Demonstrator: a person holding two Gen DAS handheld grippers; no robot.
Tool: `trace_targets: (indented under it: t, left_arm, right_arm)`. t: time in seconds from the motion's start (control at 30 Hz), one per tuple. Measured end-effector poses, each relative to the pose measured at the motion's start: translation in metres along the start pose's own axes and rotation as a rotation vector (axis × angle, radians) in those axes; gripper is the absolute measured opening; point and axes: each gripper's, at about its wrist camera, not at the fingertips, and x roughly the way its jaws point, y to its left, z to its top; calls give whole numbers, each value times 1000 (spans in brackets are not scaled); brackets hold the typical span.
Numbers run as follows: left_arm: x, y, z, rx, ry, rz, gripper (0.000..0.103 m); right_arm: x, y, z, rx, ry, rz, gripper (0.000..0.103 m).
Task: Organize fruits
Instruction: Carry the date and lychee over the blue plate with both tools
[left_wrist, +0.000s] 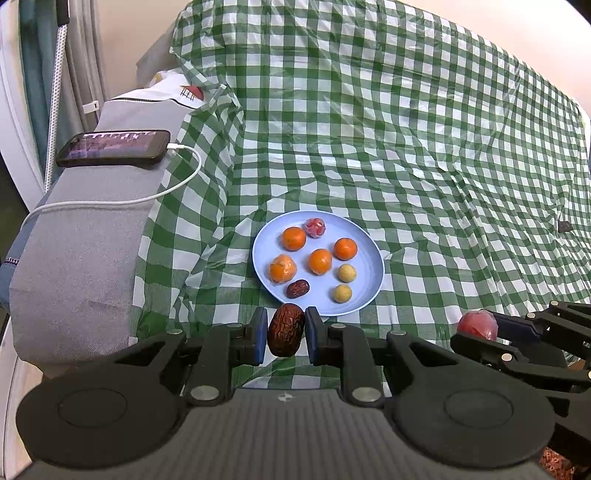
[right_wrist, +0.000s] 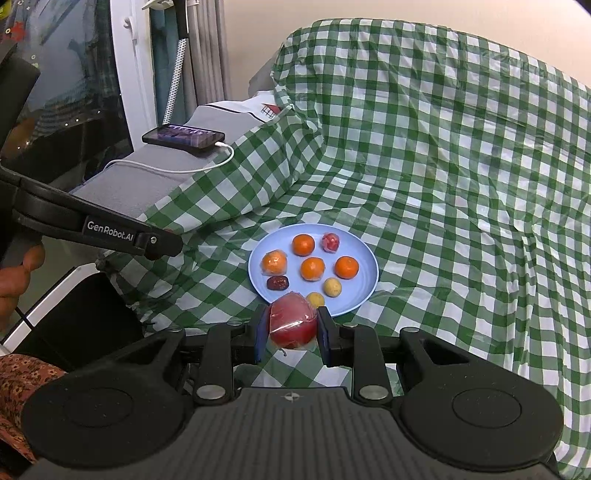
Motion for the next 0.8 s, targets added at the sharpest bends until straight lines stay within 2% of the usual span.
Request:
trace_targets:
  t: [0.8]
  left_arm:
    - [18, 7, 11, -14, 32, -3, 23]
  right_arm:
    - [20, -6, 6, 2, 46, -1, 28]
